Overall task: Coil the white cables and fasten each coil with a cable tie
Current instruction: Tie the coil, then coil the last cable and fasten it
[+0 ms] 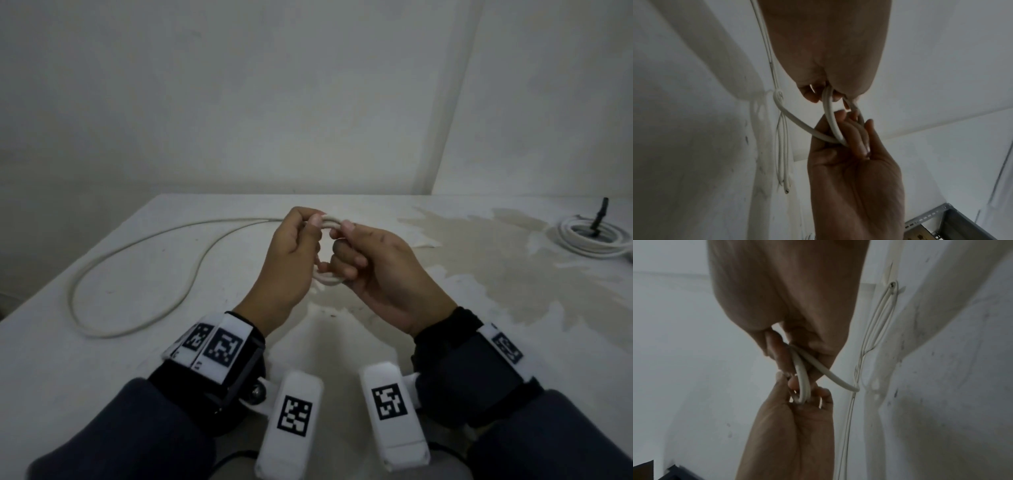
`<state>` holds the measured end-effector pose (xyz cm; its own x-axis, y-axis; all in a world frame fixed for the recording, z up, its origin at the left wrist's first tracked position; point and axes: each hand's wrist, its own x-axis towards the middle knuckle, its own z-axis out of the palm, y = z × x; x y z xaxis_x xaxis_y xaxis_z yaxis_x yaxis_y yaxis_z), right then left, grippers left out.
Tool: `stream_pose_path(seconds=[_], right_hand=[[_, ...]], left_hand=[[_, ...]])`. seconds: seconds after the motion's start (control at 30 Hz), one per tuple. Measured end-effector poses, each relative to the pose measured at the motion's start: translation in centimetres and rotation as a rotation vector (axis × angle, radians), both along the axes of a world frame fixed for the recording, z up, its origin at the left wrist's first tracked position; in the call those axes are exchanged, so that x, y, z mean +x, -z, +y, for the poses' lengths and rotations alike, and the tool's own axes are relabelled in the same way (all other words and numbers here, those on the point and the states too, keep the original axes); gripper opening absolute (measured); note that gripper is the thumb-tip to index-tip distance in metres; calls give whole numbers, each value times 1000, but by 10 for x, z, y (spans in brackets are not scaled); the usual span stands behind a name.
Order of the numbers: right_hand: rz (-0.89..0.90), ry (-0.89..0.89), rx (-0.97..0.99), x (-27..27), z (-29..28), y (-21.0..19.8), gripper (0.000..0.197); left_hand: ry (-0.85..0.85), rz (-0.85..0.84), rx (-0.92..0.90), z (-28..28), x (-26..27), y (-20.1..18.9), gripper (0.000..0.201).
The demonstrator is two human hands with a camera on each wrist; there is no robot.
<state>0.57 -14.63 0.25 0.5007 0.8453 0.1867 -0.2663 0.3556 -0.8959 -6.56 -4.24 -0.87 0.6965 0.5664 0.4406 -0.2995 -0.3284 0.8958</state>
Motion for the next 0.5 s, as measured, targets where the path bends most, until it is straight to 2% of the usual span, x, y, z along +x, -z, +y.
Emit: stream_pose_path(seconds=[0.07, 0.17, 0.23, 0.3, 0.37, 0.5], right_hand=[[30, 86, -8, 2, 2, 1, 27], [127, 205, 37, 9, 1, 0, 31], [218, 223, 81, 13, 0, -1, 32], [301, 181, 112, 14, 0, -1, 33], [351, 120, 123, 11, 2, 0, 34], [346, 129, 115, 11, 3, 2, 33]], left_hand=[[-25, 18, -9, 1, 2, 1, 23], [-137, 159, -185, 9, 2, 7, 38], [-235, 328, -246, 20, 1, 17, 36], [-222, 438, -320, 22, 1, 23, 50], [-108, 361, -498, 18, 3, 24, 58], [87, 214, -650, 8, 2, 20, 28]])
